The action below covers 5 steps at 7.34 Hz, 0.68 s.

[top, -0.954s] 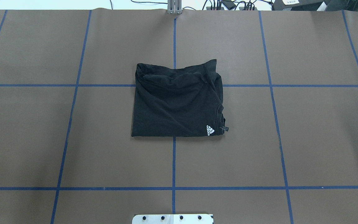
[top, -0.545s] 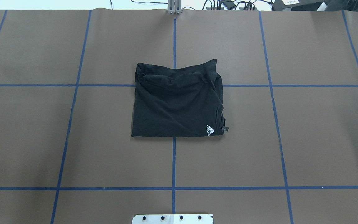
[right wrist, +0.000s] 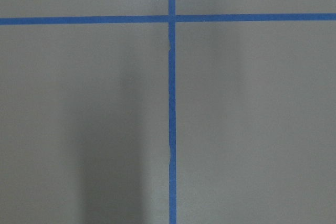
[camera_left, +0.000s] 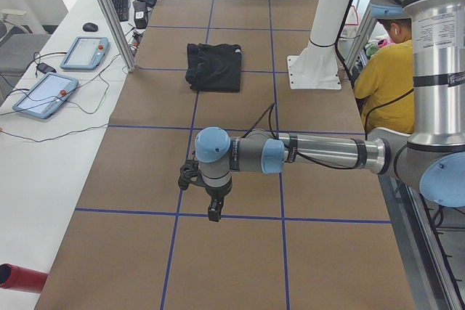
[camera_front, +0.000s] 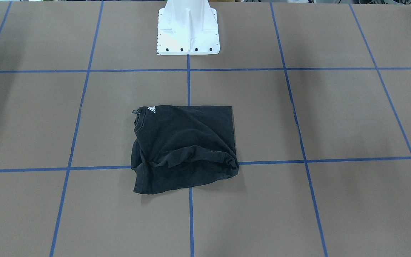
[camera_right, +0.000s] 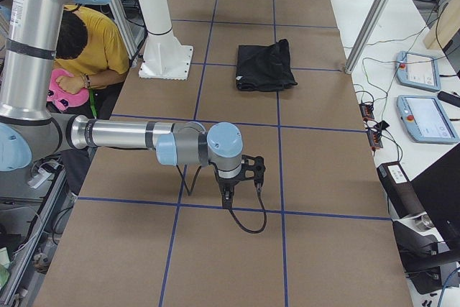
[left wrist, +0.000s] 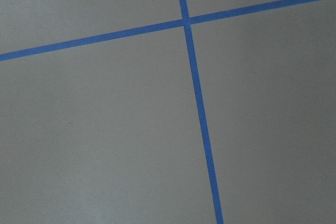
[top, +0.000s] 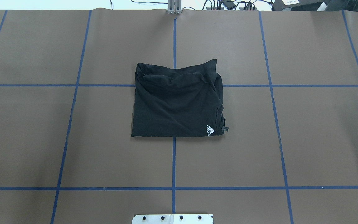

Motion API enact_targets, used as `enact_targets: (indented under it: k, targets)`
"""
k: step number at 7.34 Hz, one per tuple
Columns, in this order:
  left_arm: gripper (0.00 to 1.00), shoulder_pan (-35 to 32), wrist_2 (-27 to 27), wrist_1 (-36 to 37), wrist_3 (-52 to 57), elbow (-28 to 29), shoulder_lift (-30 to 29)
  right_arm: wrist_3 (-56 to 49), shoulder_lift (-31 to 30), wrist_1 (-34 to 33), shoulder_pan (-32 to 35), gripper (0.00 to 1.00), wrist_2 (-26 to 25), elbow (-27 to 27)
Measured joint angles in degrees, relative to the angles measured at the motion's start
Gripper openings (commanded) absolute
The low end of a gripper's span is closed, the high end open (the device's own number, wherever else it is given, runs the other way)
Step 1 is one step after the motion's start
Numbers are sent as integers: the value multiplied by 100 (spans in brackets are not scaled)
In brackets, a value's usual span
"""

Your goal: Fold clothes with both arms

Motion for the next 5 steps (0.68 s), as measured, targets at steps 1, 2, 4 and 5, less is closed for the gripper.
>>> enact_targets:
  k: [1, 2, 4, 5]
  targets:
    - [100, -1, -2, -1, 0, 18, 1, 9, 5, 0, 0, 100, 0, 0]
    - [100, -2, -5, -1, 2, 38, 1, 16, 7, -1, 0, 100, 3, 1]
    - [100, -2, -5, -30, 13, 144, -2, 21, 9, -8, 0, 100, 13, 9]
    - [100, 1, -5, -39, 16, 185, -2, 23, 9, -8, 0, 100, 18, 17]
